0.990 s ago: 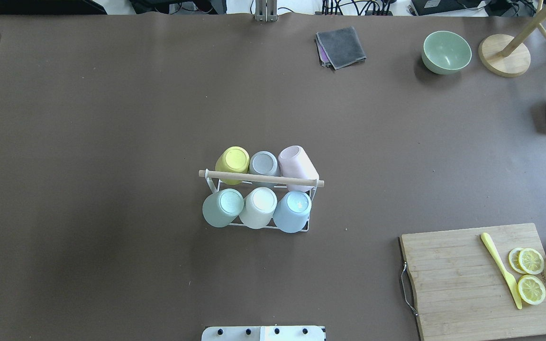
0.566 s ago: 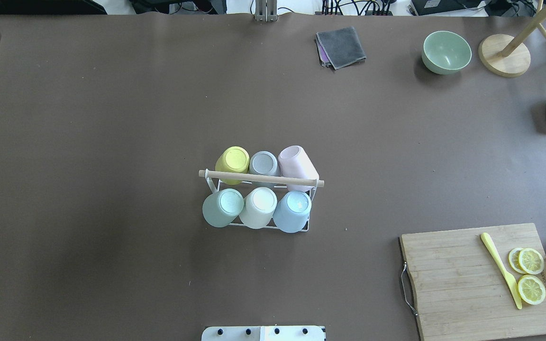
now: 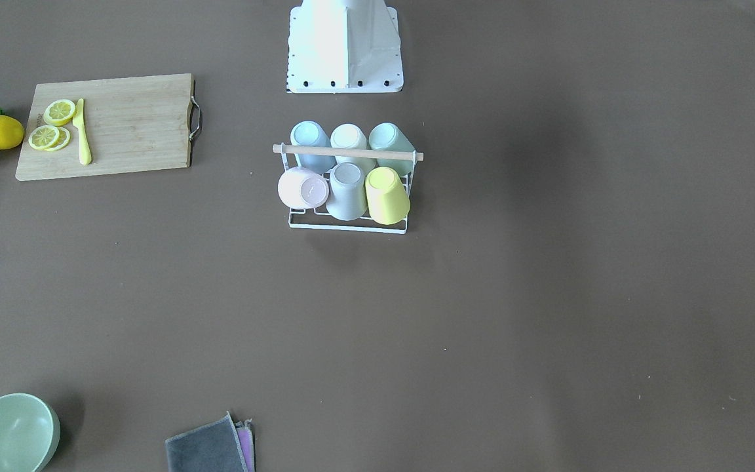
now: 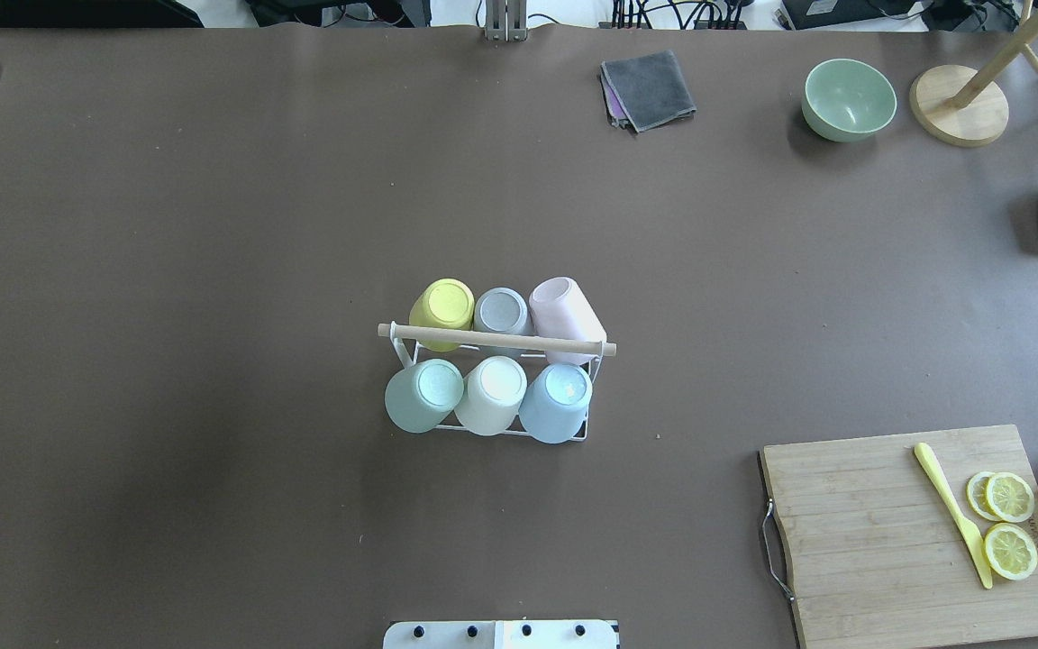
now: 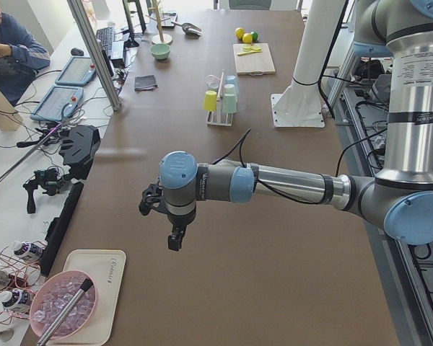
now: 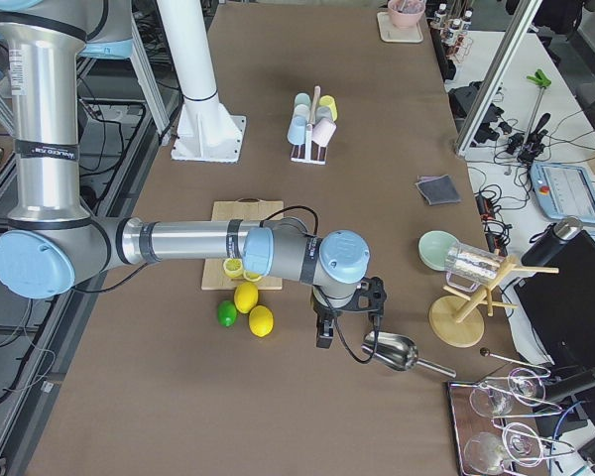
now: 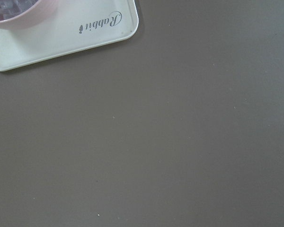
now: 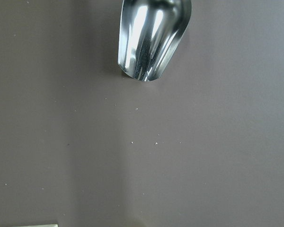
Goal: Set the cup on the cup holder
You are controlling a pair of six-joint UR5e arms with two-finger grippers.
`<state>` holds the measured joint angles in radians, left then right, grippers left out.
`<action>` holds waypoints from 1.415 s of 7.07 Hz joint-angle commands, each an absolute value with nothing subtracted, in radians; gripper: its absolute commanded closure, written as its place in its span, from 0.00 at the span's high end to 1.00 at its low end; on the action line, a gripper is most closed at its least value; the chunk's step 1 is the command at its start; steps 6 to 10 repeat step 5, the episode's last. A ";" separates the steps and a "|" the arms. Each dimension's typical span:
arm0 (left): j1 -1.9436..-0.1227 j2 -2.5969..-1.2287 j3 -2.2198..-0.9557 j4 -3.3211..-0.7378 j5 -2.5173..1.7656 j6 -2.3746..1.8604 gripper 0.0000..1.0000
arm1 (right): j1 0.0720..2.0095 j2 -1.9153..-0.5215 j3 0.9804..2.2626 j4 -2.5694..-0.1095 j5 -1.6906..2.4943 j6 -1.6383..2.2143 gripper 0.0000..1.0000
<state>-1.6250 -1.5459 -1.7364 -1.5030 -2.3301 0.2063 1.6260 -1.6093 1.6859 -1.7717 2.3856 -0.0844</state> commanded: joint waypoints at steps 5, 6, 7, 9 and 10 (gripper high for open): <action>-1.615 -1.551 -1.772 -1.385 -2.364 0.167 0.98 | 1.626 -1.611 1.686 -1.772 2.387 -0.084 1.00; -1.615 -1.551 -1.772 -1.385 -2.364 0.167 0.98 | 1.626 -1.611 1.686 -1.772 2.387 -0.084 1.00; -1.615 -1.551 -1.772 -1.385 -2.364 0.167 0.98 | 1.626 -1.611 1.686 -1.772 2.387 -0.084 1.00; -1.615 -1.551 -1.772 -1.385 -2.364 0.167 0.98 | 1.626 -1.611 1.686 -1.772 2.387 -0.084 1.00; -1.615 -1.551 -1.772 -1.385 -2.364 0.167 0.98 | 1.626 -1.611 1.686 -1.772 2.387 -0.084 1.00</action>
